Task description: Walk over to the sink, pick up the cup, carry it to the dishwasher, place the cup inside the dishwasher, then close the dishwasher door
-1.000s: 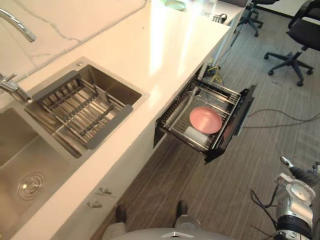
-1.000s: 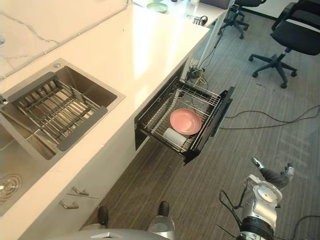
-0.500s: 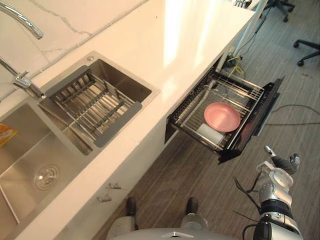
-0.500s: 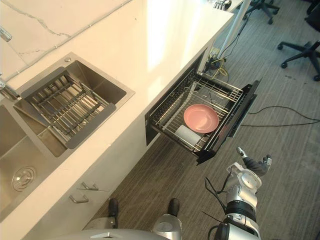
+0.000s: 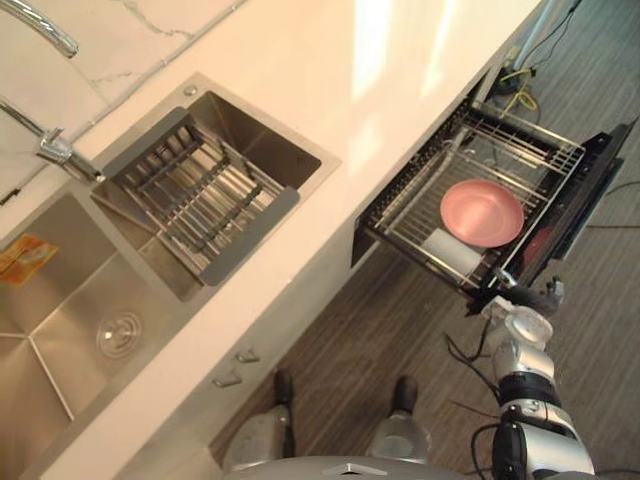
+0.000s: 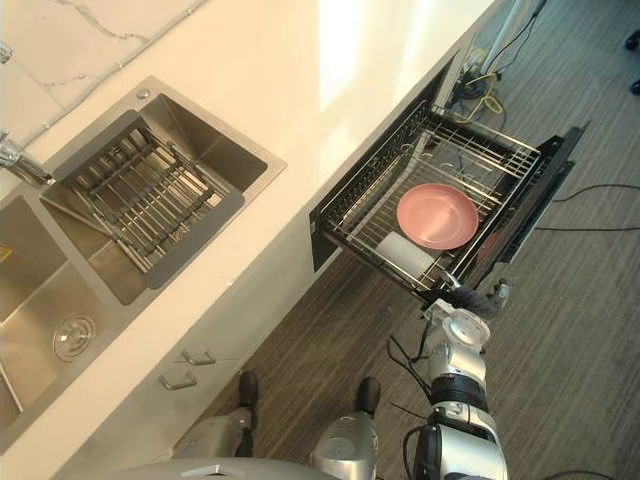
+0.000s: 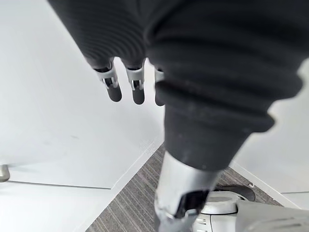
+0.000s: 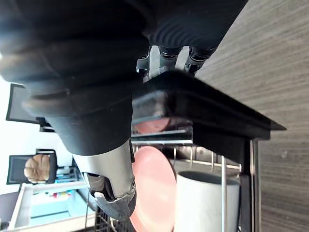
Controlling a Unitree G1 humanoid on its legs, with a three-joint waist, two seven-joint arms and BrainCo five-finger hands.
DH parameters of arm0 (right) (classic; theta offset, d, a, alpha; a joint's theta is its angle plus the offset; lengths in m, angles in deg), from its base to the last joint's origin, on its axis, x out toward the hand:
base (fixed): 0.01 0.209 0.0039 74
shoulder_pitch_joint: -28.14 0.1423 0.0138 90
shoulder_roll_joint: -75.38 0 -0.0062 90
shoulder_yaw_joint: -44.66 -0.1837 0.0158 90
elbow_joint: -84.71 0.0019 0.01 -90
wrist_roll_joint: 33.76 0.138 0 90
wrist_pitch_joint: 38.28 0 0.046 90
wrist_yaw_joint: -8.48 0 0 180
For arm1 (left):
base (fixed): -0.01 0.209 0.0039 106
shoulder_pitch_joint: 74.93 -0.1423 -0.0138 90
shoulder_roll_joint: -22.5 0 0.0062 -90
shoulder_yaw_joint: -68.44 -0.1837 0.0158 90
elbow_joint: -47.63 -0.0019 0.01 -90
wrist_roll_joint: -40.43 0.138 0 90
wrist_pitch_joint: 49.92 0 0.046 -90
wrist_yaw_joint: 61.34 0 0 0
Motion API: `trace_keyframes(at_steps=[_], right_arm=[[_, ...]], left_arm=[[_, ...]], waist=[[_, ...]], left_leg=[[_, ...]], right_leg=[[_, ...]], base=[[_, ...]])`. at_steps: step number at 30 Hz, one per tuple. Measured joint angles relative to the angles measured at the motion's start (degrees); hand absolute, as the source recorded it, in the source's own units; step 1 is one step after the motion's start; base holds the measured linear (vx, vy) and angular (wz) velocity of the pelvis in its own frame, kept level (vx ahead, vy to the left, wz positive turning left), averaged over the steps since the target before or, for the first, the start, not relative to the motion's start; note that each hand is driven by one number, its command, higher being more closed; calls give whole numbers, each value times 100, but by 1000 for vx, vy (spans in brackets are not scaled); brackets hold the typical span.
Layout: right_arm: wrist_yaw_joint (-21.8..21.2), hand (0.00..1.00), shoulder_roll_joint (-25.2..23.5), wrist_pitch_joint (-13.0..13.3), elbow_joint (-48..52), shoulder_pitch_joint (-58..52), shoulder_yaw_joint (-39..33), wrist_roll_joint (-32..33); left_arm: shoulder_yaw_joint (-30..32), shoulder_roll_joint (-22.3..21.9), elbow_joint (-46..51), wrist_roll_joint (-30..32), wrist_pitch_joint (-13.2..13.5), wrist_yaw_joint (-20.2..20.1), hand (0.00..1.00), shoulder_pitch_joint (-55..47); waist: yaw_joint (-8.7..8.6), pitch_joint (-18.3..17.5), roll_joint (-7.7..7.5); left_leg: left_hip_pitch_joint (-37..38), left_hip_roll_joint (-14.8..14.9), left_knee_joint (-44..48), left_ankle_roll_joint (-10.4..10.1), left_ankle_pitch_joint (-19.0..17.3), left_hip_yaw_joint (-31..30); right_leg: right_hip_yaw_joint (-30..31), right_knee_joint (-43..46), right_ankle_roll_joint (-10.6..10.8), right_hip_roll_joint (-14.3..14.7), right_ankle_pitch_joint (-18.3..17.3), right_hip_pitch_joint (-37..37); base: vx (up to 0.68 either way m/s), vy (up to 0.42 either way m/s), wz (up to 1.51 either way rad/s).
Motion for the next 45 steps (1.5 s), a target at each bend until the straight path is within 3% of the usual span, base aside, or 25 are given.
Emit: trace_keyframes(at_steps=[7, 16, 20, 26, 29, 35, 37, 41, 45], right_arm=[[344, 0, -7, 15, 4, 35, 151, 12], [460, 0, -22, 205, 0, 83, 374, 66], [509, 0, -71, 177, -27, 250, 509, 114], [428, 0, -211, 221, -209, 728, 1047, 799], [417, 0, -186, 241, -660, 1246, 1189, 912], [68, 0, 63, 251, -1319, 2365, 1219, 983], [-134, 0, 278, 407, -1488, 2595, 1206, 945], [-432, 0, 682, 410, -1897, 3047, 1300, 726], [-785, 0, 792, 415, -2040, 3292, 1349, 1065]], left_arm=[[-102, -48, -127, -56, 173, -2, 0, 6], [-161, -100, -370, -411, 385, 18, 0, 7], [-140, -101, -460, -452, 407, 39, 0, 5], [88, -135, -641, -538, 364, 98, 0, -2], [87, -178, -629, -662, 529, 172, 0, 0], [54, -254, -439, -669, 1062, 373, 0, 132], [18, -247, -231, -667, 1237, 442, 0, 242], [-318, -243, 7, -666, 1399, 524, 0, 631], [-507, -187, 71, -660, 1422, 537, 0, 756]], waist=[[37, 95, 106], [76, 142, 223], [185, 159, 309], [423, 167, 377], [519, 174, 380], [772, 433, 372], [792, 559, 318], [873, 595, 301], [1003, 653, 336]], left_leg=[[-84, -34, 2, 39, 29, -136], [-262, -116, 152, 65, 66, -408], [-399, -114, 227, 23, 101, -600], [-452, -134, 233, 36, 188, -777], [-586, -155, 193, -3, 249, -974], [-831, -119, 111, -30, 463, -1253], [-950, -66, 46, -57, 564, -1360], [-1223, 64, 5, -200, 665, -1430], [-1452, 274, 6, -231, 673, -1442]], right_leg=[[-91, 145, 31, -45, -54, -84], [-349, 337, 67, -129, -179, -85], [-518, 416, 35, -131, -216, -89], [-684, 609, 65, -185, -283, -94], [-863, 756, 31, -222, -356, -146], [-1007, 1274, -43, -289, -557, -447], [-1094, 1477, -89, -293, -633, -602], [-1120, 1820, -179, -261, -795, -971], [-1132, 1909, -307, -84, -825, -1229]], base=[[-12, 6, 5], [-50, 12, 15], [-68, -2, 22], [-57, -5, 16], [-63, -4, 34], [-78, -25, 22], [-102, -61, 18], [-163, -80, 5], [-140, -80, -6]])
